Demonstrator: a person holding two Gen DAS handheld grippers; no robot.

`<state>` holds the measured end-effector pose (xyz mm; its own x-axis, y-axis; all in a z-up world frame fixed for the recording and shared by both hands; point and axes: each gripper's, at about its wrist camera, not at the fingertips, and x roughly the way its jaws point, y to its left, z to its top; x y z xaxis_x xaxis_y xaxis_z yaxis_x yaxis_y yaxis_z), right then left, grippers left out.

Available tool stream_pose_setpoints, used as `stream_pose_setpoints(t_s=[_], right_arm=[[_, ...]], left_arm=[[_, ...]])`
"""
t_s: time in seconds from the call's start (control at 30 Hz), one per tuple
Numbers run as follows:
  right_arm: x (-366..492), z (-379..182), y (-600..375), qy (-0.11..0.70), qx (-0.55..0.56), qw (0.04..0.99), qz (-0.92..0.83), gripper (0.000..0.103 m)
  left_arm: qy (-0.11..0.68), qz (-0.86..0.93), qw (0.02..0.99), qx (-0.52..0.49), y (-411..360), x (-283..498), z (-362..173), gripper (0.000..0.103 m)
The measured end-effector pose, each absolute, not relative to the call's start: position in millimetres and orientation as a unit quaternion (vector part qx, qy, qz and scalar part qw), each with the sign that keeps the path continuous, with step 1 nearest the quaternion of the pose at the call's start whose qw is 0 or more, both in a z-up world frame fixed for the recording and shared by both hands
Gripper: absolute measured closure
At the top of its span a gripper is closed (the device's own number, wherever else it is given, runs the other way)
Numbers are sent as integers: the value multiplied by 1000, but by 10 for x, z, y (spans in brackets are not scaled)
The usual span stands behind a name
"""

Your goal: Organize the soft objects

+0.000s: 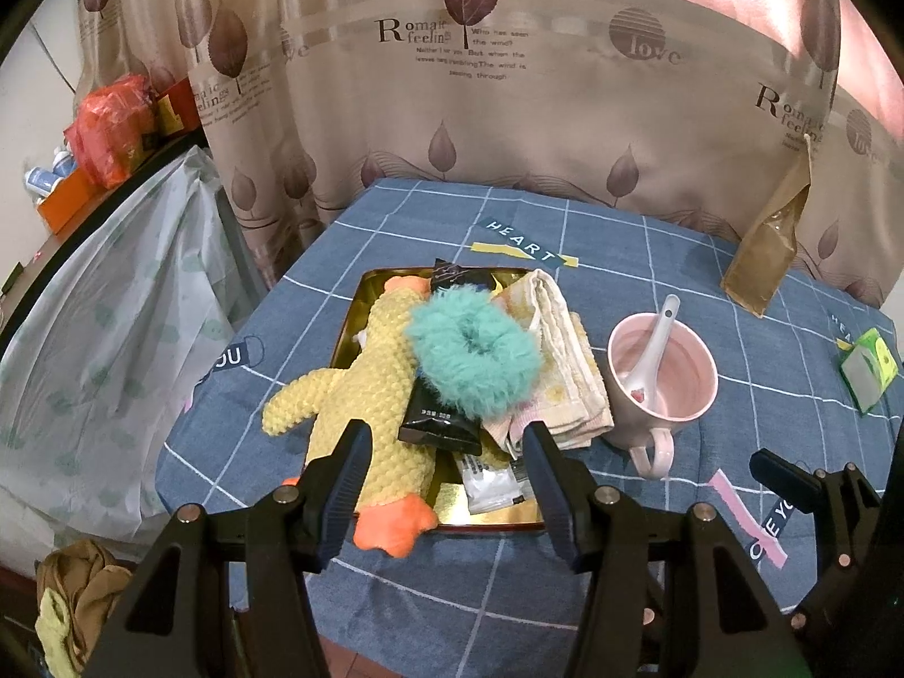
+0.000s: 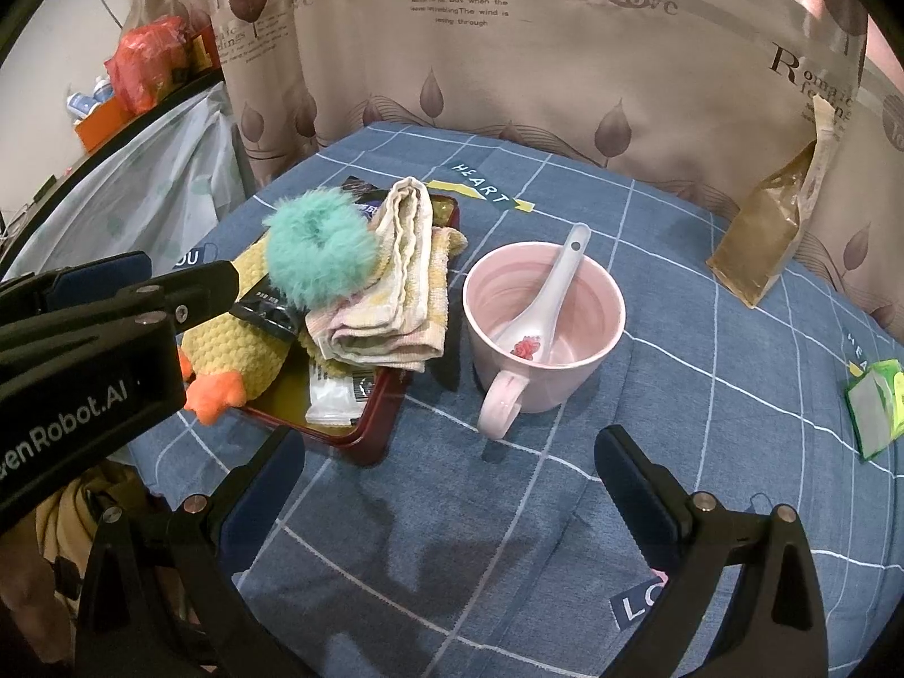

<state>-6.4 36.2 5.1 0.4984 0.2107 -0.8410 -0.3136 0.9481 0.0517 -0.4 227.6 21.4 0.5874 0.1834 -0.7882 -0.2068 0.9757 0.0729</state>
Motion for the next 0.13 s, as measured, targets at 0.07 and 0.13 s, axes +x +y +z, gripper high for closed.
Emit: stream_pose_setpoints(t_s=[0.07, 0.13], right_arm=[[-68, 55, 373, 477, -55, 864, 152, 2], [-69, 58, 374, 477, -56, 864, 152, 2]], left_arm=[[442, 115, 889, -17, 2292, 2, 215, 46], [443, 118, 889, -22, 2323, 2, 238, 46]])
